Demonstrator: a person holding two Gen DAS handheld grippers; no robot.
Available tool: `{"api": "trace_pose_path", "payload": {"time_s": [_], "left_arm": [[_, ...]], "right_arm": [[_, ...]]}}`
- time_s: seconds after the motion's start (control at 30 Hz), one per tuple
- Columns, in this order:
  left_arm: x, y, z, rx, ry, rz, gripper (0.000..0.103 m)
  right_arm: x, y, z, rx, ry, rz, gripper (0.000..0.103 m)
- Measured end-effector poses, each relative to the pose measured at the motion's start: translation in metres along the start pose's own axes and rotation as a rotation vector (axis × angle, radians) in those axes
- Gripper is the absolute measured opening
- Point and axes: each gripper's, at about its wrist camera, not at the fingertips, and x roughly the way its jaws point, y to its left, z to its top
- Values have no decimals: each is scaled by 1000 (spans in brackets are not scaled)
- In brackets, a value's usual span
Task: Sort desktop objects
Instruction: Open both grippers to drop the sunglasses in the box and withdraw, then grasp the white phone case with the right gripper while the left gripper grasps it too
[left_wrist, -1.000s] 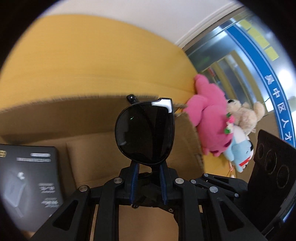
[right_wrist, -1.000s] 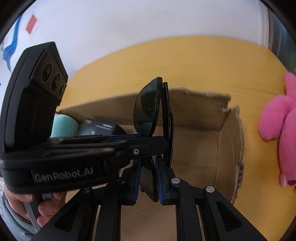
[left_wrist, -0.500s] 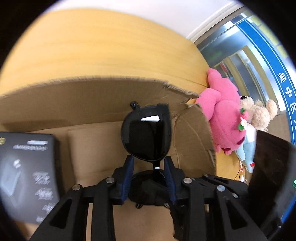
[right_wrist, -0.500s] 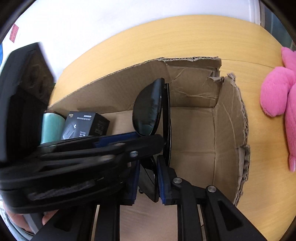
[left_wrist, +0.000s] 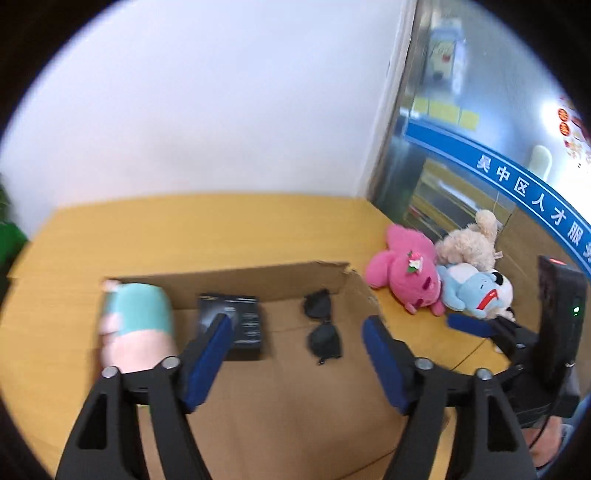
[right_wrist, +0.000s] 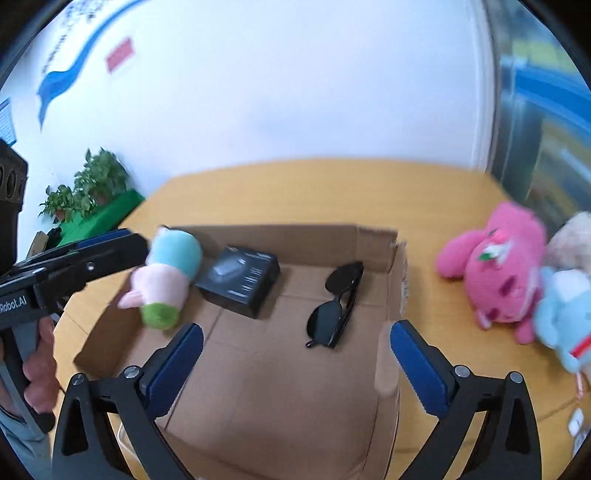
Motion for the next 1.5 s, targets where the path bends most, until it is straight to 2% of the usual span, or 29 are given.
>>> {"api": "trace_pose_path", "payload": {"time_s": [0.03, 0.13, 0.2, 0.27, 0.43, 0.63, 0.8, 0.9, 1.0, 1.13, 1.17, 1.23, 1.33, 1.5], "left_arm": [[-21, 1, -11, 22, -42, 30, 77], [-61, -4, -36, 85, -122, 163, 78], [-81, -4, -58, 108, -158, 207, 82], [-92, -7, -71, 98, -154, 225, 82], [-106, -7, -110, 57, -96, 163, 82], [-110, -4, -153, 13, -44, 97, 82], [-97, 5, -179, -77, 42, -2, 82], [-86, 5, -195, -90, 95, -20, 82], [-78, 4, -207, -83, 127, -17, 82], [-69, 5, -217, -114, 166, -42, 82], [-67, 5, -218, -117, 176, -40, 82], [-65, 5, -222, -115, 194, -40, 82], [-61, 5, -224, -124, 214, -59, 82], [-46, 4, -228, -156, 265, -94, 81]], "right_arm": [[-12, 12, -11, -10, -24, -52, 103], [-54, 12, -26, -48, -51, -152, 103], [-66, 24, -37, -71, -66, -187, 103], [-75, 38, -49, -74, -73, -182, 103], [-88, 62, -82, -41, -40, -86, 103], [-96, 82, -118, -87, -32, -142, 103], [-75, 68, -162, -14, 86, -27, 103], [-54, 53, -186, 48, 196, -12, 103], [-35, 48, -206, 67, 268, 59, 102], [-11, 68, -220, -33, 346, -32, 96], [-7, 70, -222, -41, 359, -31, 93], [1, 74, -227, -39, 388, -9, 78], [5, 79, -232, -60, 391, -29, 68], [-2, 80, -240, -74, 383, -44, 67]]}}
